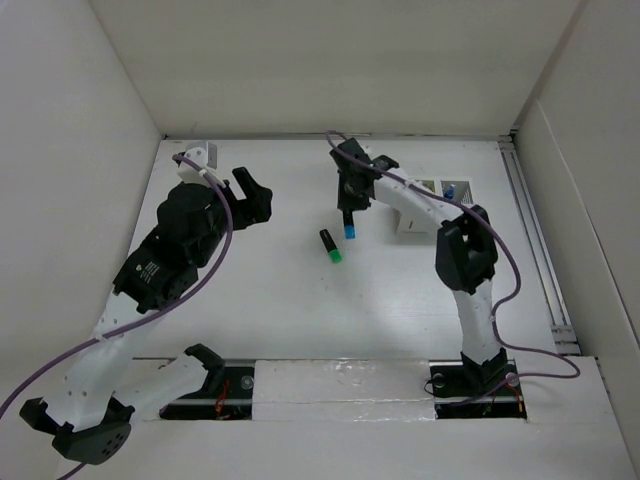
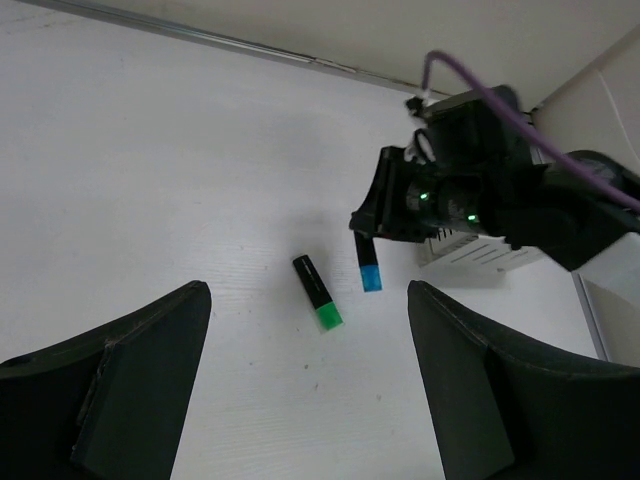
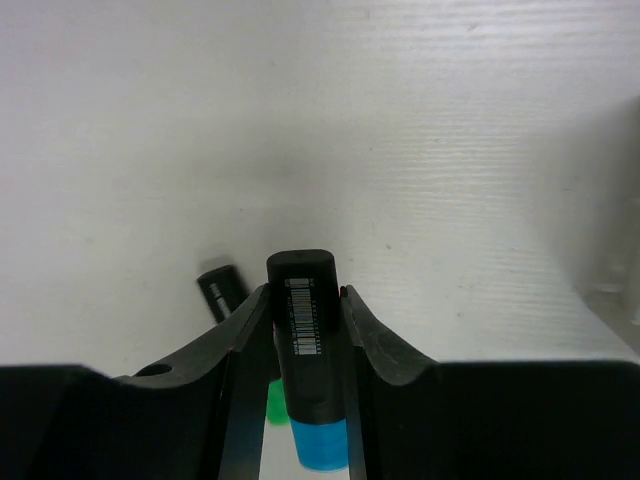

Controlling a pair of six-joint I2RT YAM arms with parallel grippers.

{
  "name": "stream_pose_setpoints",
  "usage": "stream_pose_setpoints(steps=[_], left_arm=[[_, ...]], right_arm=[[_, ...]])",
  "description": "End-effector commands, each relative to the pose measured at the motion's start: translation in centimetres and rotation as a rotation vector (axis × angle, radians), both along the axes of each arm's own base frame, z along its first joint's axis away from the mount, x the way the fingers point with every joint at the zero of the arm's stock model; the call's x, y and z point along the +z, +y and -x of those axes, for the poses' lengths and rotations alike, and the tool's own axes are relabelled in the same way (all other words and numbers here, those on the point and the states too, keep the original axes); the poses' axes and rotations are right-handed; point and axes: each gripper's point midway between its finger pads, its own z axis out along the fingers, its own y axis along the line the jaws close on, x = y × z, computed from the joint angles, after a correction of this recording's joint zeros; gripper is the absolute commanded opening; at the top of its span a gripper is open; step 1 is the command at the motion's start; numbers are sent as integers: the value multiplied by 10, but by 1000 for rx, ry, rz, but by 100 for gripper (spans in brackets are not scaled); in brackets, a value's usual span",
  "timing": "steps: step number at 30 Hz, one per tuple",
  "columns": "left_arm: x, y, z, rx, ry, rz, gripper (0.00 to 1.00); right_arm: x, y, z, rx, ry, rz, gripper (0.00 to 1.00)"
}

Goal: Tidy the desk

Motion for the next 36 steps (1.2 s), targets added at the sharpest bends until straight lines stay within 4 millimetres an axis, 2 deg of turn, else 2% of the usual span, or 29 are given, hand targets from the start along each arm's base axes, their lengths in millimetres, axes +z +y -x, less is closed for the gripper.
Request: stream_pose_setpoints(steps=[1,2,3,4,6,7,8,10,11,13,14,15,16,18,20,27,36], left_arm=[[25,-1,0,-5,-67,47,75],[25,-3,-1,-9,-67,48,75],[26,-3,-1,-12,-68,49,75],[26,-5,-3,-15,-66,49,75],[27,-8,-4,-23,-68,50,75],[28,-8,-4,-24,-69,53,75],[27,-10,-6,-30,-66,51,75],[30,-11,-6,-33,-70,55,75],[30,-13,-7,-38,-69,55,75],[32,-15,-8,-42,-71,57,75],[35,-16,-9,-46,-74,59,75],[36,-17,-9,-50,-76,59,75],[36,-17,-9,-51,-76,59,75],[37,-17,-10,-51,-75,56,75],[37,-17,-12,-48,-74,49,75],[38,-20,-17,-44,-79,44,75],[34,-26,-27,-52,-85,24,75]], right_arm=[[105,-14,-11,-46,-195,-119,5],[116,-13,-8,-42,-210,-143,5],[127,-21,-11,-59,-229,-161,5],[150,-33,-13,-82,-271,-192,5],[173,-46,-16,-108,-314,-231,5],[193,-56,-17,-126,-355,-254,5],[203,-77,-25,-177,-388,-250,5],[219,-101,-34,-235,-444,-246,6],[226,-128,-41,-305,-478,-222,6],[230,-153,-47,-380,-507,-192,5],[226,-186,-55,-485,-534,-143,5],[219,-201,-58,-532,-538,-127,5],[219,-201,-58,-533,-538,-126,5],[208,-217,-61,-592,-542,-97,5],[201,-224,-64,-621,-538,-89,5],[169,-236,-70,-683,-506,-11,5],[135,-227,-68,-713,-492,70,5]])
